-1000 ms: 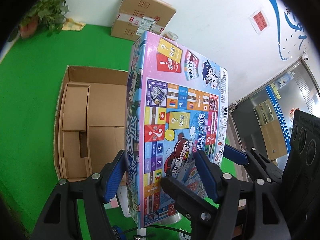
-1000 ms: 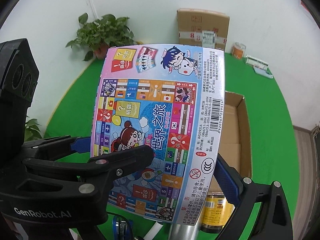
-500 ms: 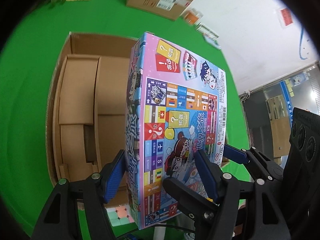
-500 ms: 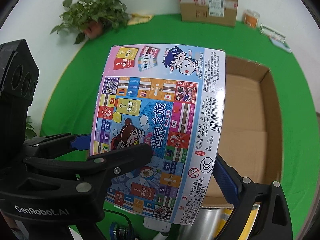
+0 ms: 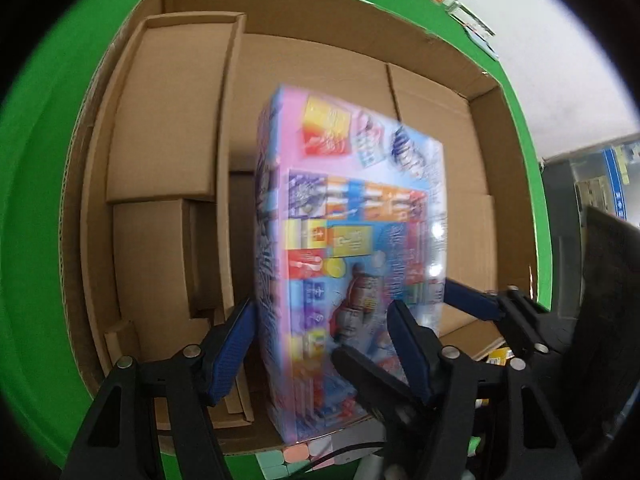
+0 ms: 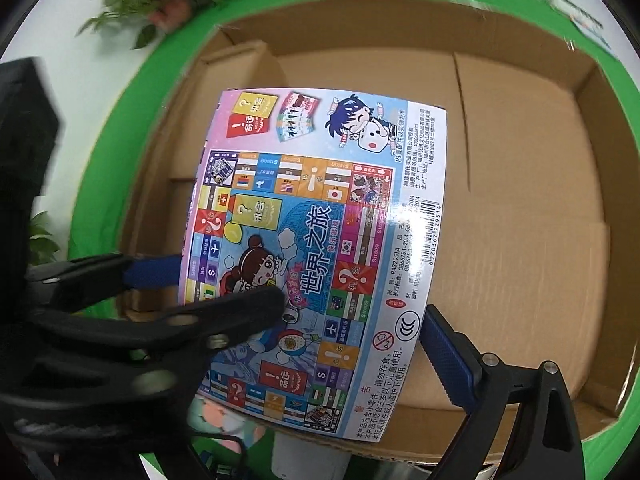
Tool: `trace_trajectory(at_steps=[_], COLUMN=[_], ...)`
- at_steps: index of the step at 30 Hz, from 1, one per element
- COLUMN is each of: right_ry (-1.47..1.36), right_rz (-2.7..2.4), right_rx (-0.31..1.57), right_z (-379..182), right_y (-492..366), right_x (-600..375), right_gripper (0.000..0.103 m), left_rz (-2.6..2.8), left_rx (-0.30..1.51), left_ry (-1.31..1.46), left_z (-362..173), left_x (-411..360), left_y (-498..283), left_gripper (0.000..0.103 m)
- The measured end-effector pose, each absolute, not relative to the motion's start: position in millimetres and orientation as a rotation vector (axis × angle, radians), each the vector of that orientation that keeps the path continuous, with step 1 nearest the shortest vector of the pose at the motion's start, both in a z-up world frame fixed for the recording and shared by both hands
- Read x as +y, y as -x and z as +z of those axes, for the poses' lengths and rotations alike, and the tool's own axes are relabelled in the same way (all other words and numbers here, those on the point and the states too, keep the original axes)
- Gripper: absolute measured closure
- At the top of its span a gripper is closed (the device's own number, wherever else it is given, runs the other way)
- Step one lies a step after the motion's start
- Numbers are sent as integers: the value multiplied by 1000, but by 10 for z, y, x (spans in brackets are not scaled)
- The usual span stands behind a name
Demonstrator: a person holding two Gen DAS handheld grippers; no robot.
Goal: Organize rigid objects
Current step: 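Lower the board-game box into the tray beside the insert and open both grippers, then withdraw both grippers back from the tray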
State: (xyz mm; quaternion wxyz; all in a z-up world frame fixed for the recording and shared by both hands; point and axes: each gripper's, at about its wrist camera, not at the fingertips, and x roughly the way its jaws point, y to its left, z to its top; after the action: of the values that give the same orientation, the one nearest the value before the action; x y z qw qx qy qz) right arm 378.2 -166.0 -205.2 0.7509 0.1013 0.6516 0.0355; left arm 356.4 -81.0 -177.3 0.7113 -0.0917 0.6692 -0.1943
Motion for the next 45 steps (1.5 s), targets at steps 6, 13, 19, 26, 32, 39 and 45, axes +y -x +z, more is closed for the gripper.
trace_trajectory(at_steps=[6,13,19,26,32,39,45], right_ry=[-255,-367,-443,-406,-319,-205,-131], right_rz=[103,41,95,88,-108,-207,-211], right_rx=[1474,1384,1396,1429,1302,1392,1356], right_z=[-2264,-2321,-2596,-2438,-1767,-1900,-1913], right_y=[-3777,-3910,-3985,-3655,-3290,-2726,-2669], right_x=[-1757,-2192,-2224,-2175,-2794,-3388,-3264], right_gripper=[23,29,44,30,11,11,13], left_rz=[-433,-389,-382,-301,-214,-185,-189], left_rx=[1451,1435,1492,1447,1386,1329,1284], left_ry=[192,178,175,164,133,162,199], left_z=[-1606,-1569,-1653,-1502,-1336,-1201,-1023], left_x=[-720,-366,-274,-154,23,-98,-199], left_y=[-3524,-3547,-3455,-3299,-3133,-2885,-2655], left_gripper=[37,37,37,37,36,36,36])
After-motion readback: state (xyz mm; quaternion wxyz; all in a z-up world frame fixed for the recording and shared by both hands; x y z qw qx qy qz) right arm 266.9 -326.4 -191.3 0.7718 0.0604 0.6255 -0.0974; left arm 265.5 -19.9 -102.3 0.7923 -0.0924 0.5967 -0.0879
